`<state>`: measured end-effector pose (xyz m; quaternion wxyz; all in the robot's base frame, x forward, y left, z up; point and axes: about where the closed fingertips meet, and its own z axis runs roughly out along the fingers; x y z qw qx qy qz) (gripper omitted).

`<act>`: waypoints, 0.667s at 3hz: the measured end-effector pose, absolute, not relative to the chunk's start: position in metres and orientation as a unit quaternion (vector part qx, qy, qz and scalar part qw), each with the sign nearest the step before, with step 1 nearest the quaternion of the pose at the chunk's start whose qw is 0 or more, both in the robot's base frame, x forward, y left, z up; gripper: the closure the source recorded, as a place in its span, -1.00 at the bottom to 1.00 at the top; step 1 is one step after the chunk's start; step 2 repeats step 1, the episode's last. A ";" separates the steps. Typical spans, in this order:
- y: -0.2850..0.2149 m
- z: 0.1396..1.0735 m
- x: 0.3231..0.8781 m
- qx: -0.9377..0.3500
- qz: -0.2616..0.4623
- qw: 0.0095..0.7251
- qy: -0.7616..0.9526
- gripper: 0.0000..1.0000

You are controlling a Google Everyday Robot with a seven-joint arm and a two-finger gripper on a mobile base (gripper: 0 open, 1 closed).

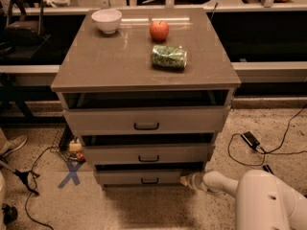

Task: Close bottom drawer

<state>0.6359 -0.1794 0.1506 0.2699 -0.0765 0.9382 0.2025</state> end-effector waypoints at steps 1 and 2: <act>-0.179 0.151 0.636 -0.076 0.203 0.270 0.938 1.00; -0.179 0.151 0.636 -0.076 0.203 0.270 0.938 1.00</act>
Offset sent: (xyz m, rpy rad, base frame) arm 0.0000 0.0000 0.0000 0.0000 0.0000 0.0000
